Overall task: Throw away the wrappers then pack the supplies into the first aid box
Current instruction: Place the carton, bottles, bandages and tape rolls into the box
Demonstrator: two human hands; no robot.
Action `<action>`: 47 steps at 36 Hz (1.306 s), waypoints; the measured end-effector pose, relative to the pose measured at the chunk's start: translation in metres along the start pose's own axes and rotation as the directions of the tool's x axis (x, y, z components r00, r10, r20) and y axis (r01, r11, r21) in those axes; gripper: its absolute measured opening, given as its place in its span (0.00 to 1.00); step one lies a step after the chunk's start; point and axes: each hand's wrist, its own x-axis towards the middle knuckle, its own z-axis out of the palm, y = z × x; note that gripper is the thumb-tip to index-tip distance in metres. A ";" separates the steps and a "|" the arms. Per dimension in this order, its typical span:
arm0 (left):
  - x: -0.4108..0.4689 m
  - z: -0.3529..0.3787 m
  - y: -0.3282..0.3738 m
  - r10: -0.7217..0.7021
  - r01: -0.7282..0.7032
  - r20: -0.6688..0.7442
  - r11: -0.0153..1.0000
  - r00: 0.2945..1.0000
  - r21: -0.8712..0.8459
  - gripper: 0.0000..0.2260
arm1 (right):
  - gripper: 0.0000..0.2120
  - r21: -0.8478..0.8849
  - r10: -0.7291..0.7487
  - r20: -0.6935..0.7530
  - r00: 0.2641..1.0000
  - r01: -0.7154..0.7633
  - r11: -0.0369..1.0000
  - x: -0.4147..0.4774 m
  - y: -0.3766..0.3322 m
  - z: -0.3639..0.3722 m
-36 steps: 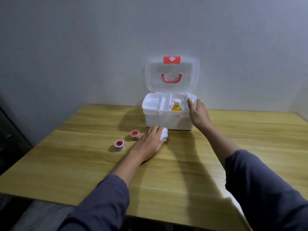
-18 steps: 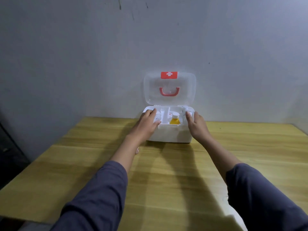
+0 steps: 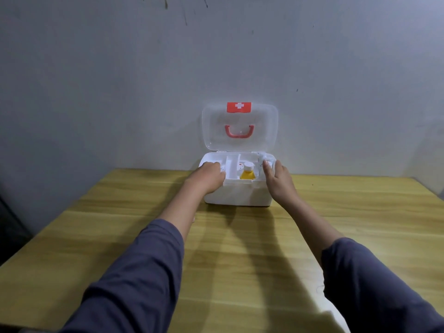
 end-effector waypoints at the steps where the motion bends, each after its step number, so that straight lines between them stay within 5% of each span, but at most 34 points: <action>1: 0.001 0.000 0.001 -0.006 0.006 -0.004 1.000 1.000 0.001 0.11 | 0.23 0.001 -0.002 -0.001 1.000 0.002 1.000 0.000 0.000 0.000; 13: 0.022 0.005 0.030 0.087 -0.096 -0.100 0.992 0.991 -0.087 0.14 | 0.22 0.013 -0.022 -0.013 1.000 0.022 1.000 -0.001 0.002 0.000; 25: 0.046 0.018 0.046 -0.077 0.008 -0.246 0.963 0.966 -0.268 0.14 | 0.20 0.039 -0.057 -0.050 0.997 0.059 0.998 -0.001 0.005 0.004; 28: 0.041 0.018 0.043 -0.078 0.005 -0.237 0.956 0.969 -0.294 0.15 | 0.20 0.036 -0.066 -0.045 0.997 0.068 0.997 -0.001 0.005 0.003; 31: 0.035 0.014 0.034 -0.033 -0.039 -0.244 0.958 0.969 -0.284 0.05 | 0.20 0.033 -0.061 -0.042 0.997 0.062 0.998 0.001 0.005 0.003; 33: 0.029 0.013 0.028 -0.006 -0.056 -0.250 0.969 0.968 -0.241 0.12 | 0.20 0.034 -0.054 -0.037 0.998 0.055 0.998 0.001 0.005 0.003; 37: 0.024 0.013 0.021 0.051 -0.100 -0.205 0.966 0.977 -0.239 0.06 | 0.21 0.029 -0.049 -0.034 0.998 0.050 0.998 0.001 0.004 0.003; 39: 0.025 0.015 0.021 0.059 -0.107 -0.195 0.963 0.979 -0.249 0.11 | 0.21 0.028 -0.044 -0.031 0.999 0.045 0.999 0.001 0.005 0.003; 43: 0.029 0.021 0.028 0.022 -0.086 -0.221 0.955 0.975 -0.285 0.17 | 0.20 0.034 -0.040 -0.039 0.998 0.042 0.999 0.002 0.005 0.002; 47: 0.031 0.026 0.030 -0.026 -0.053 -0.225 0.940 0.974 -0.337 0.13 | 0.21 0.031 -0.041 -0.039 0.998 0.042 0.999 0.000 0.005 0.002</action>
